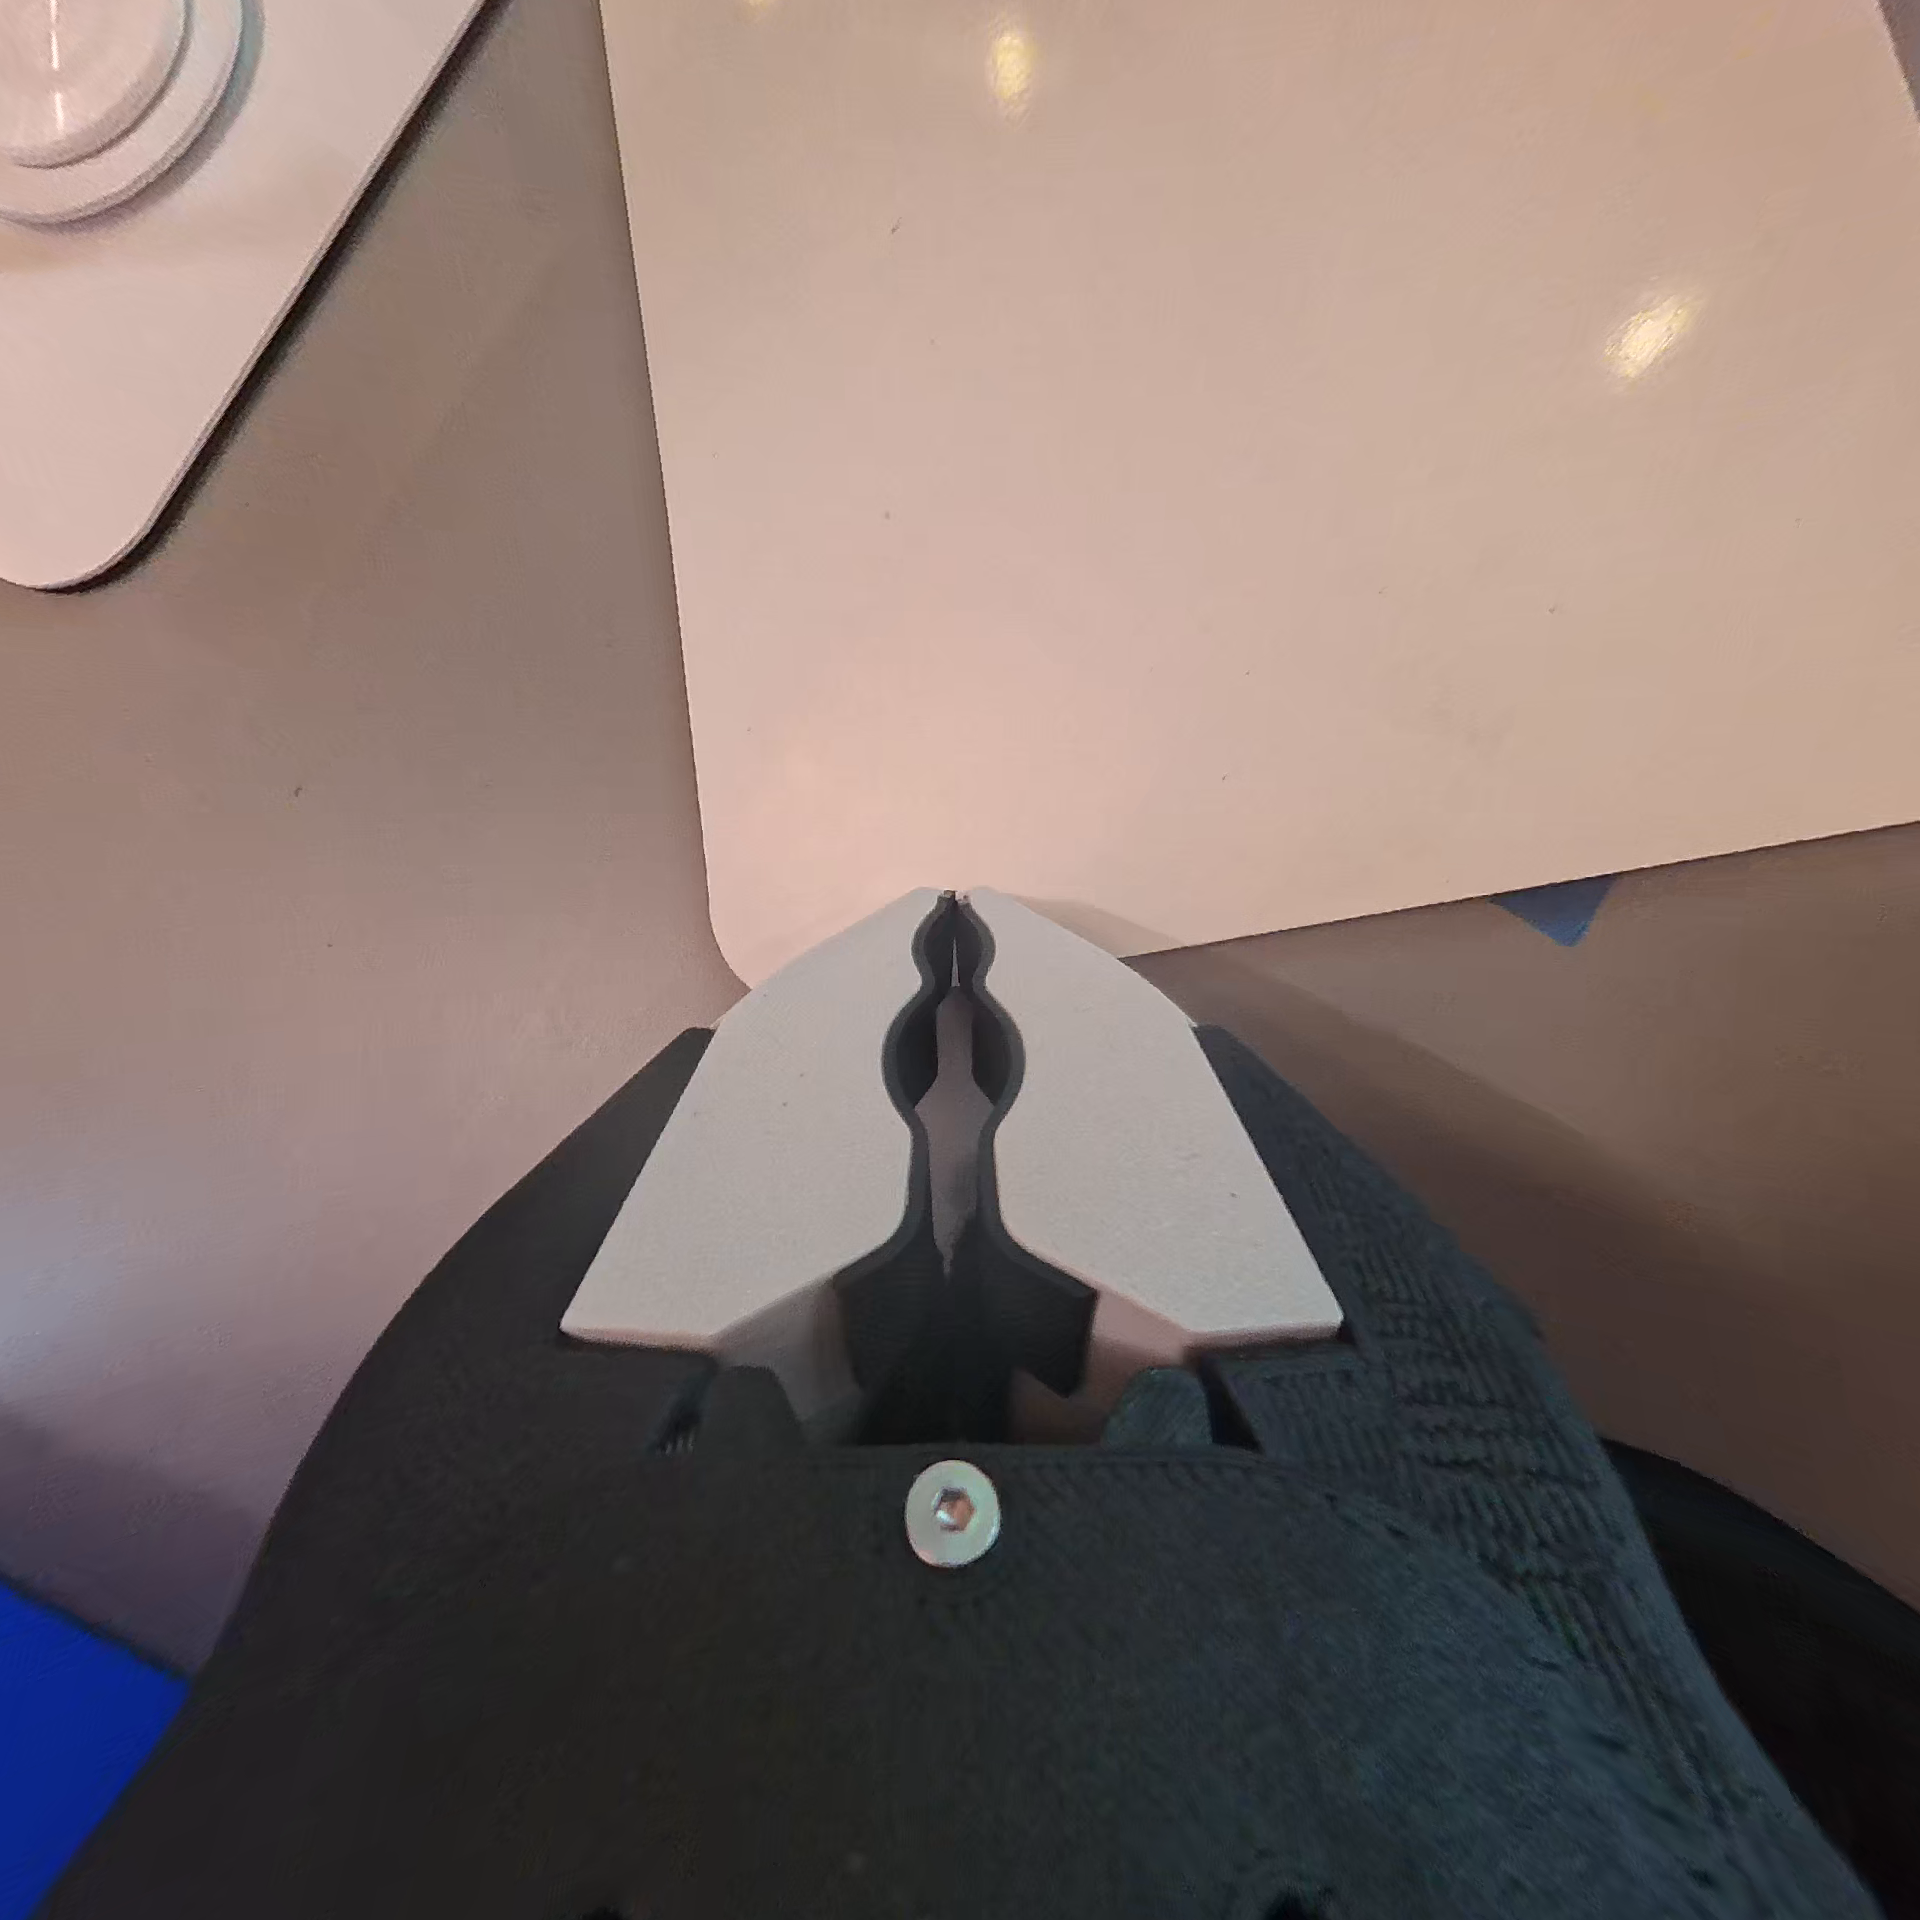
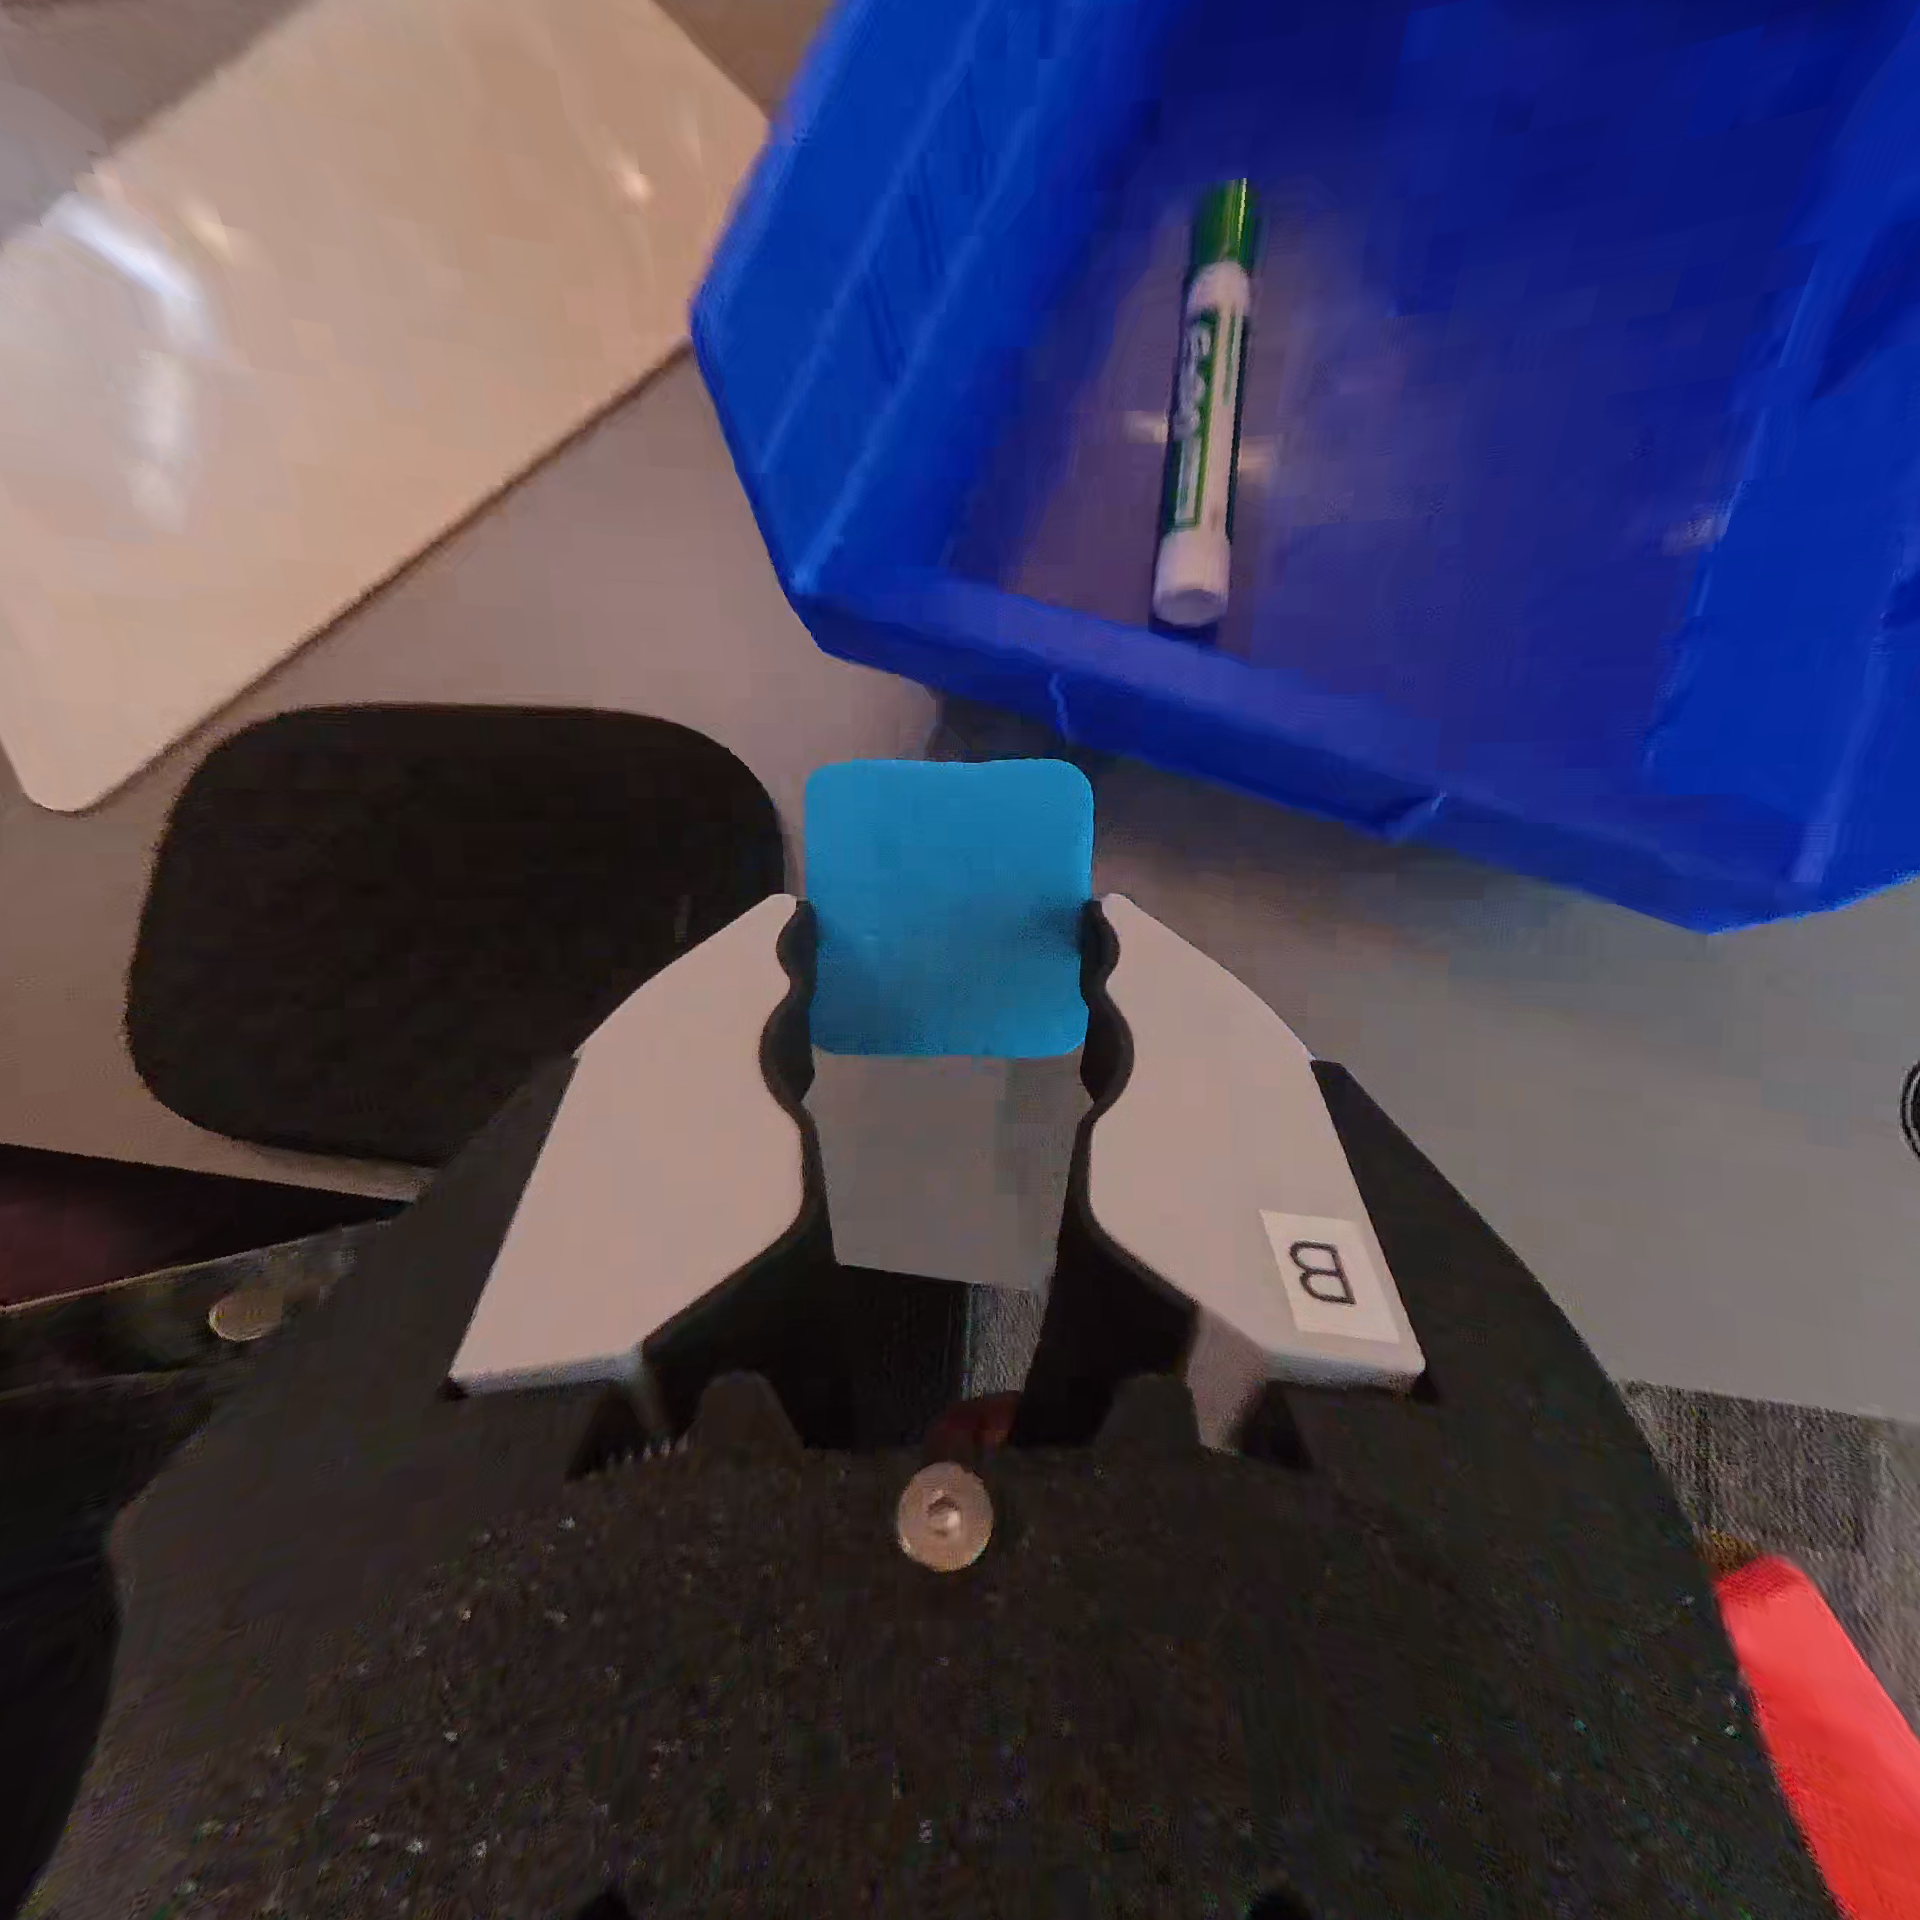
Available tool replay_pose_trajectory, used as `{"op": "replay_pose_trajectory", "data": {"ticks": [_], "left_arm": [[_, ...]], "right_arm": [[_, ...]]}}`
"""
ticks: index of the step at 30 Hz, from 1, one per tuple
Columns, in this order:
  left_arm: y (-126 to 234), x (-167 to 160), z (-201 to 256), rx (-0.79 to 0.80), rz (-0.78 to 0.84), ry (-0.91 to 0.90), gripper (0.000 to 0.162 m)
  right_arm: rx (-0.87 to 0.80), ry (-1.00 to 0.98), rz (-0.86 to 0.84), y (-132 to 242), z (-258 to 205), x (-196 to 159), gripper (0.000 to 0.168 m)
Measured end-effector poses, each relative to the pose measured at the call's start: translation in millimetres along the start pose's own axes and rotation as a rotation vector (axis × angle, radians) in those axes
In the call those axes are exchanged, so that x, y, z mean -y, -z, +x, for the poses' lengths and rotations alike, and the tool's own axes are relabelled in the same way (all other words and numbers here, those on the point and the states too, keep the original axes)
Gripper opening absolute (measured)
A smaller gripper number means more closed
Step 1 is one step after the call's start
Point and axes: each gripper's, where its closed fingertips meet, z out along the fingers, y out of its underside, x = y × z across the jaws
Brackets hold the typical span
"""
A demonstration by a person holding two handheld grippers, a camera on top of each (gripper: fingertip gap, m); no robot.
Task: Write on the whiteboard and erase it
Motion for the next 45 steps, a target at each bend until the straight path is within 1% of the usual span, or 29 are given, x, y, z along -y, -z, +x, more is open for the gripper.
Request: {"op": "replay_pose_trajectory", "data": {"ticks": [2,4,6,9,10,11,12,13,15,17,18,19,20,21,22,23,25,27,29,30,31,32,34,35,38,39,41,43,45], "left_arm": [[0,0,1,0.008,-0.004,-0.004,0.001],[0,1,1,0.013,-0.003,-0.006,0.001],[0,1,1,0.013,0.001,-0.003,0.001],[-2,3,-1,0.022,0.012,-0.035,0.001],[-2,3,-2,0.035,0.014,-0.052,0.001],[-1,5,-3,0.056,0.026,-0.064,0.001],[4,12,-3,0.073,0.071,-0.063,0.008],[13,24,0,0.070,0.141,-0.049,0.012],[41,50,11,0.030,0.305,0.004,0.022],[77,70,24,-0.012,0.459,0.053,0.038],[97,77,30,-0.026,0.538,0.068,0.050],[116,81,35,-0.036,0.610,0.073,0.062],[135,83,42,-0.051,0.677,0.059,0.078],[153,83,49,-0.070,0.747,0.026,0.099],[171,80,53,-0.072,0.809,-0.011,0.115],[189,75,51,-0.037,0.846,-0.018,0.122],[216,55,29,0.080,0.844,0.024,0.130],[238,21,-12,0.275,0.763,0.077,0.130],[254,-27,-59,0.471,0.598,0.203,0.128],[258,-54,-76,0.522,0.487,0.257,0.118],[258,-78,-89,0.531,0.372,0.300,0.102],[254,-102,-97,0.505,0.255,0.351,0.094],[242,-143,-111,0.445,0.002,0.437,0.091],[236,-159,-115,0.418,-0.122,0.446,0.088],[218,-191,-120,0.310,-0.413,0.409,0.081],[213,-197,-122,0.272,-0.483,0.409,0.081],[202,-204,-133,0.231,-0.568,0.423,0.078],[193,-206,-149,0.223,-0.596,0.497,0.070],[187,-216,-162,0.236,-0.652,0.559,0.066]], "right_arm": [[-0.043,-0.019,-0.089,-15,7,-17,0.050],[-0.038,-0.029,-0.151,-27,4,-29,0.050],[-0.054,-0.014,-0.250,-37,2,-44,0.051],[-0.055,0.005,-0.265,-36,0,-42,0.052],[-0.053,0.025,-0.232,-33,-1,-37,0.056],[-0.055,0.039,-0.169,-28,-1,-28,0.058],[-0.065,0.054,-0.082,-21,-1,-13,0.058],[-0.076,0.079,0.029,-11,-1,5,0.061],[-0.064,0.134,0.327,16,-9,47,0.067],[0.032,0.189,0.649,49,-32,82,0.079],[0.102,0.217,0.793,66,-47,94,0.089],[0.169,0.231,0.918,81,-60,103,0.103],[0.235,0.225,1.022,95,-71,110,0.119],[0.298,0.210,1.077,103,-79,113,0.136],[0.336,0.180,1.103,107,-84,116,0.148],[0.350,0.177,1.123,109,-88,118,0.148],[0.331,0.210,1.153,108,-93,119,0.148],[0.318,0.238,1.144,104,-98,119,0.148],[0.343,0.247,1.137,103,-105,120,0.148],[0.364,0.253,1.135,103,-109,119,0.148],[0.377,0.255,1.132,103,-113,119,0.148],[0.390,0.262,1.127,104,-116,119,0.148],[0.397,0.279,1.117,103,-122,118,0.147],[0.403,0.288,1.106,102,-125,118,0.147],[0.425,0.328,1.080,96,-135,115,0.146],[0.437,0.340,1.069,93,-139,113,0.145],[0.449,0.355,1.050,89,-143,111,0.144],[0.449,0.367,1.040,85,-144,111,0.144],[0.459,0.373,1.047,86,-144,110,0.143]]}}
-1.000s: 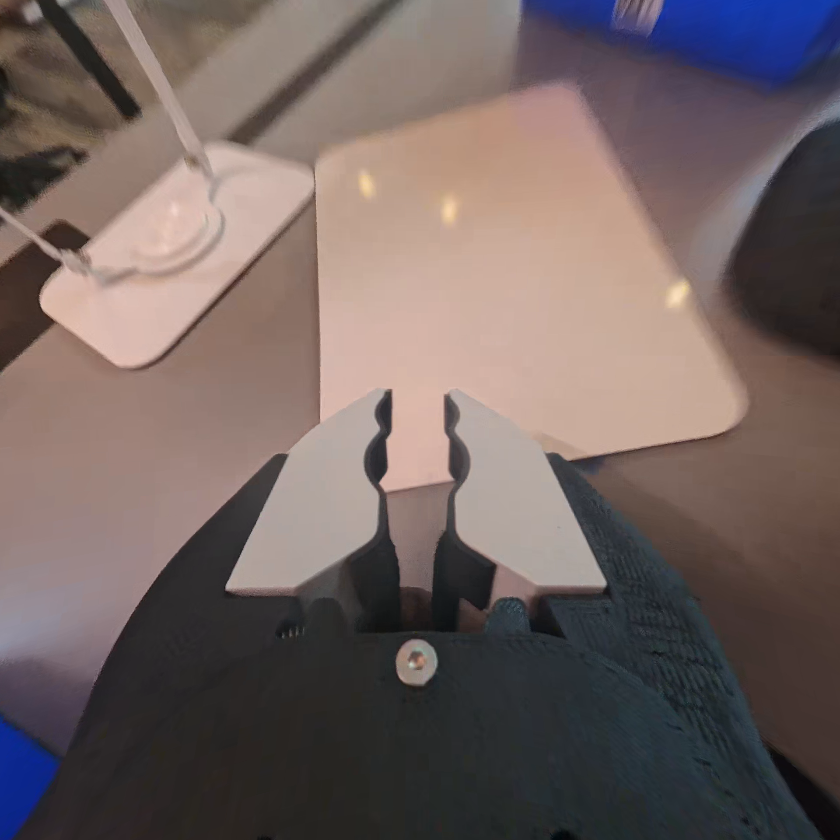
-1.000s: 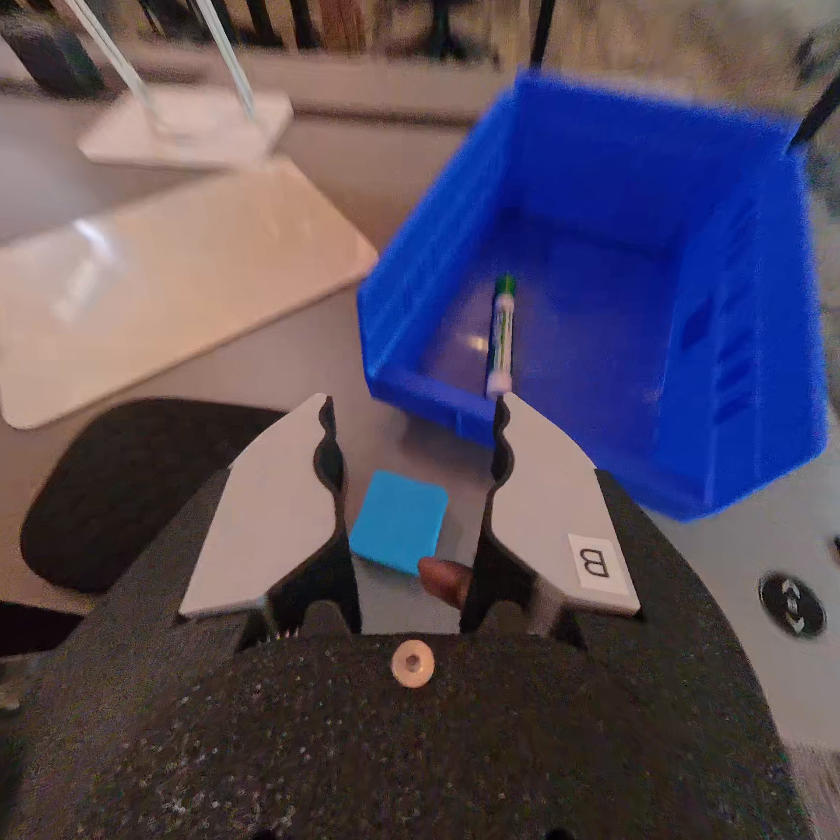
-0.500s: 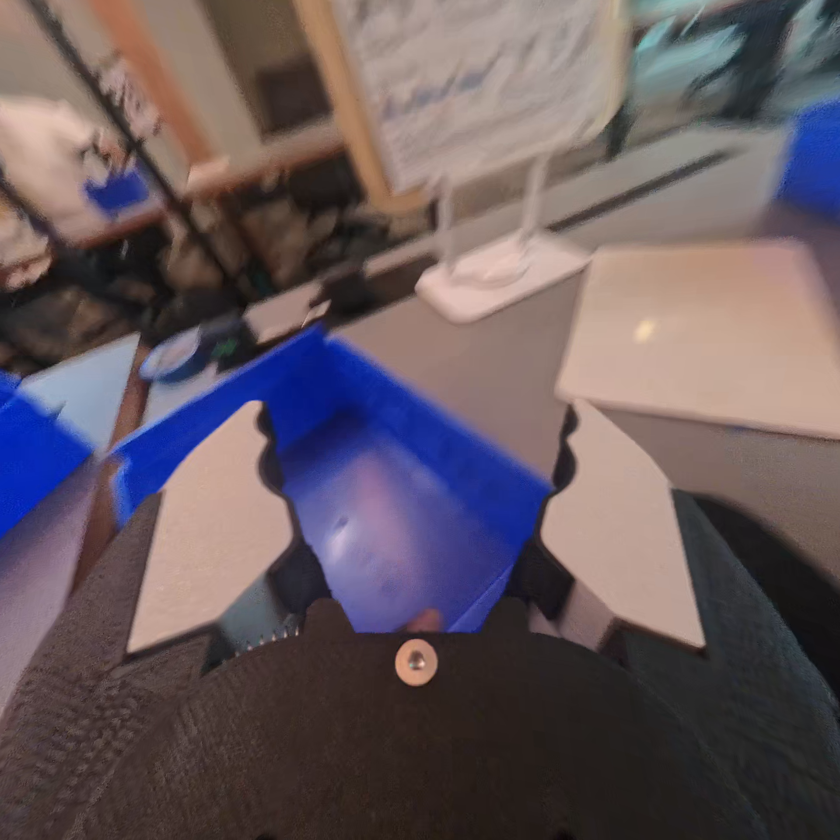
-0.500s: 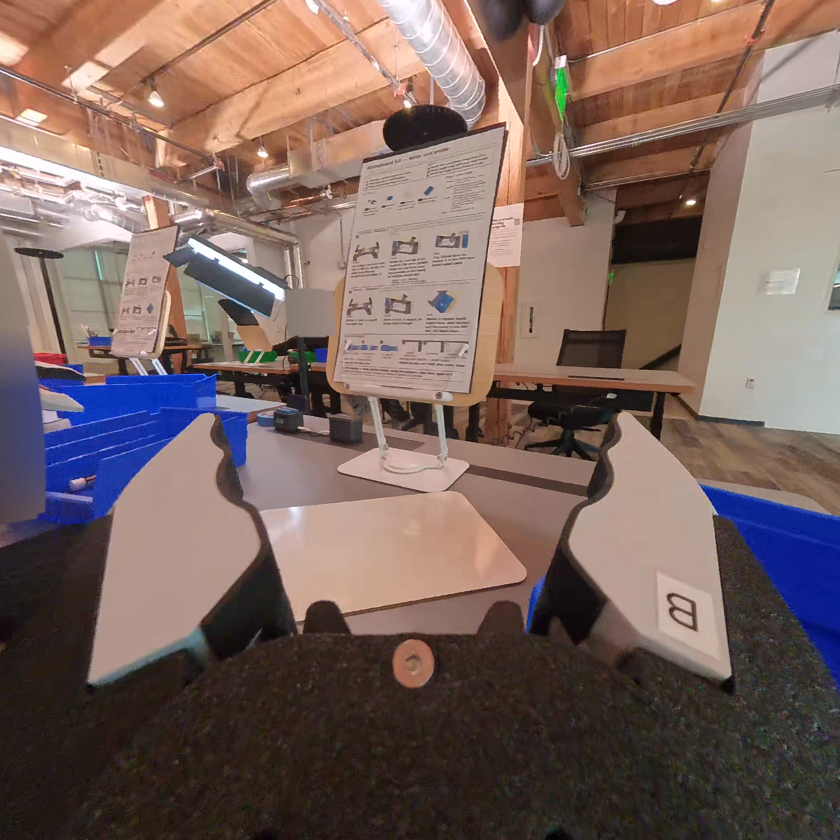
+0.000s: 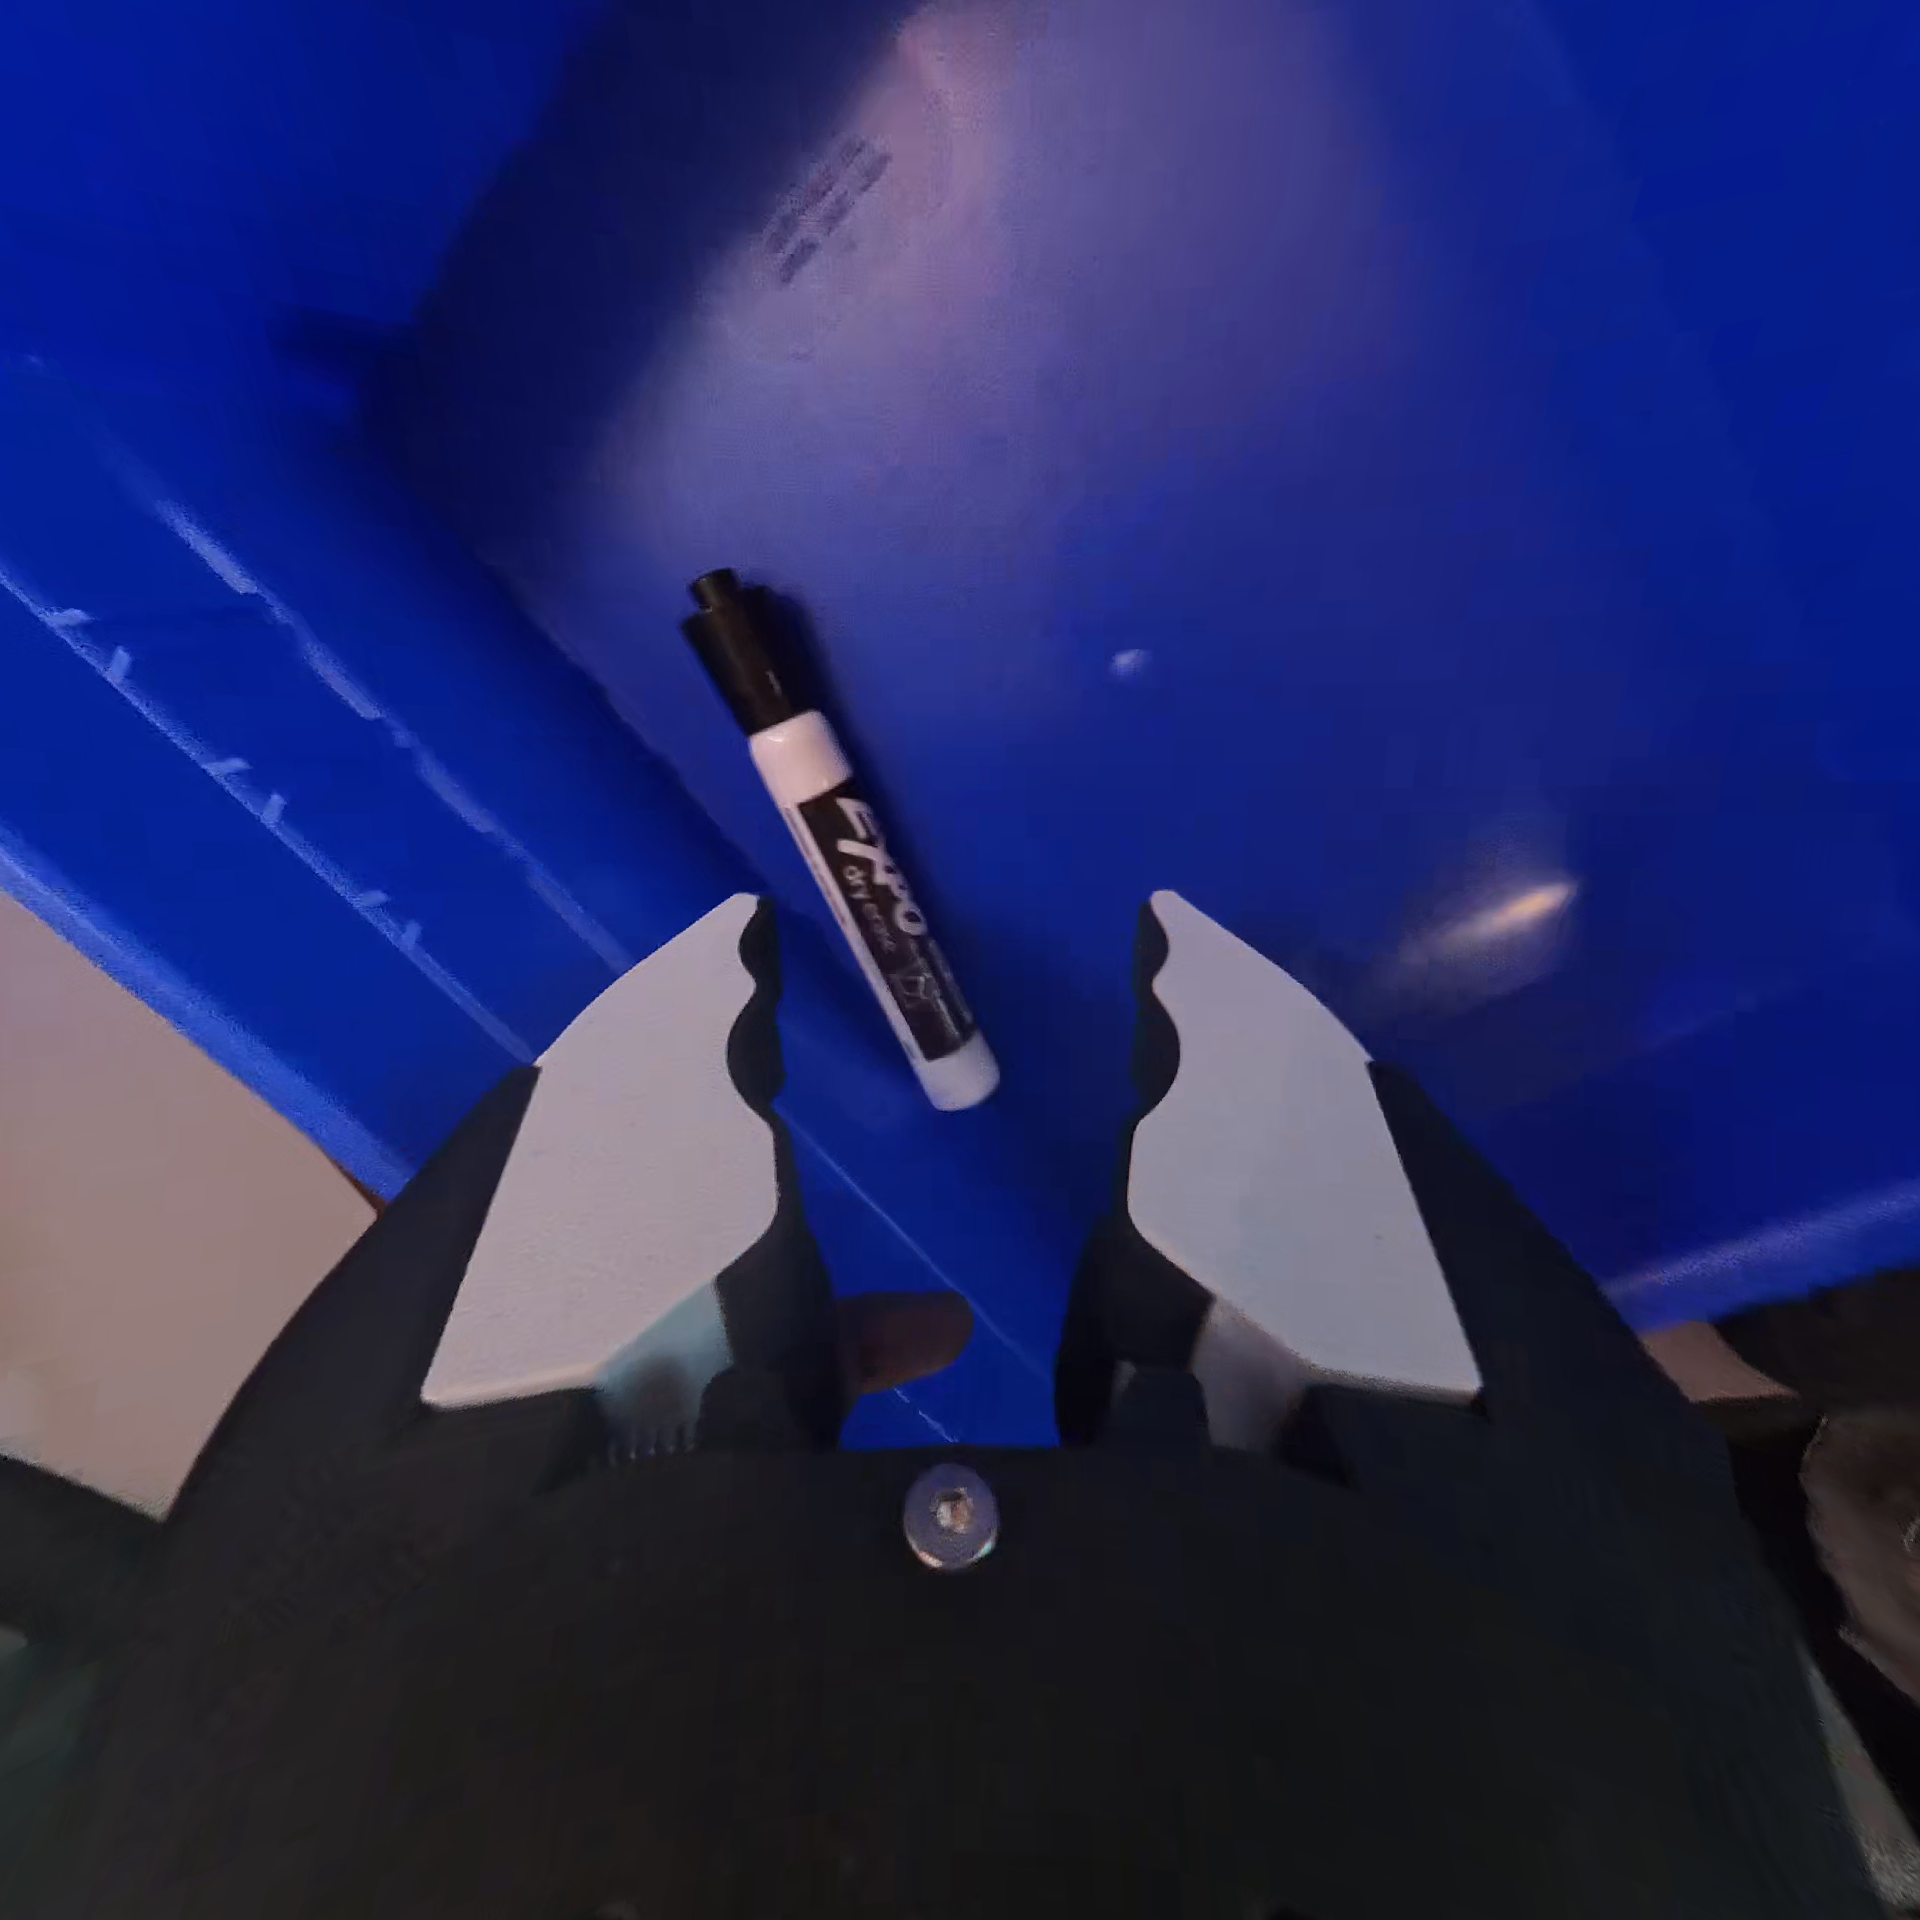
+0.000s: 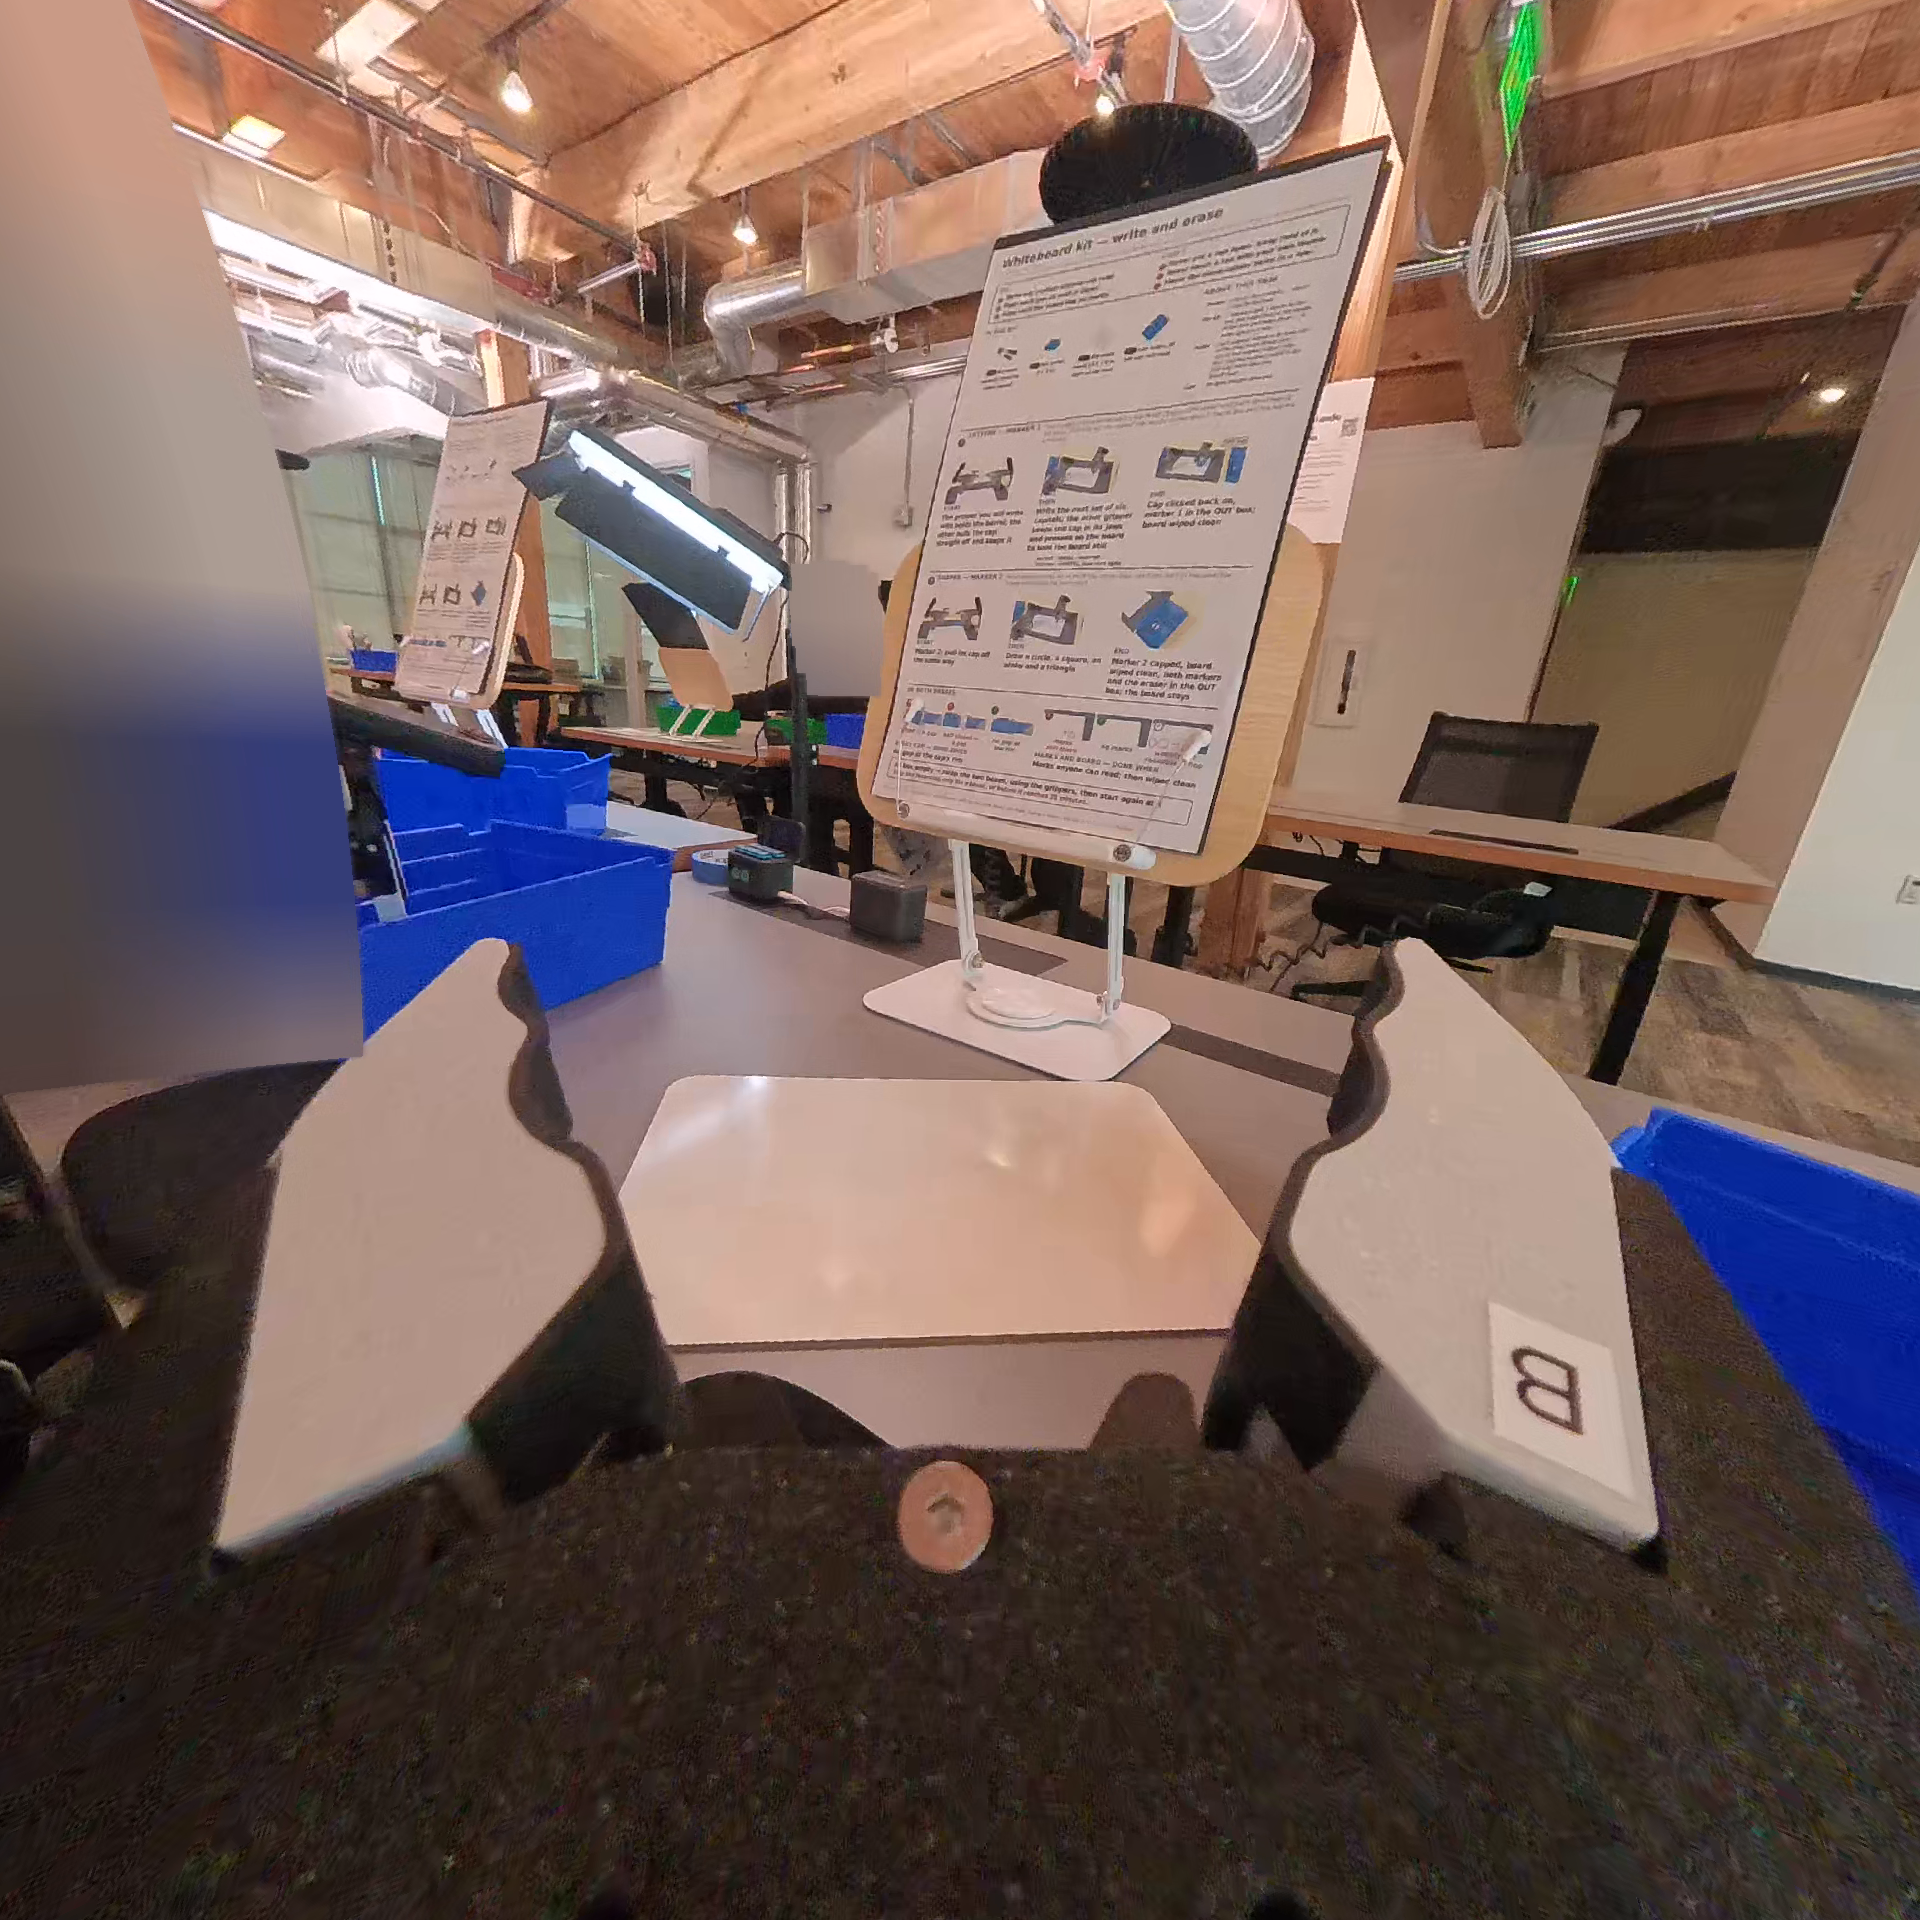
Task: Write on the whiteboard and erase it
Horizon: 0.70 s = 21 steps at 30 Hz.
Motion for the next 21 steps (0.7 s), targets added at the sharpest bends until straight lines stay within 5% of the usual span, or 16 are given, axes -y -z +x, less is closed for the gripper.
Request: {"op": "replay_pose_trajectory", "data": {"ticks": [9,12,18,21], "left_arm": [[-28,-13,0,-0.010,-0.246,0.000,0.055],[-28,-9,26,-0.164,-0.176,-0.069,0.025],[-24,-2,52,-0.140,0.015,-0.261,0.019],[3,18,52,-0.071,0.291,-0.233,0.019]], "right_arm": [[-0.032,-0.019,0.049,7,12,3,0.134],[-0.038,-0.021,0.044,7,14,1,0.133],[-0.006,-0.020,0.014,-2,7,-8,0.132],[0.015,-0.006,0.007,-11,-1,-10,0.129]]}}
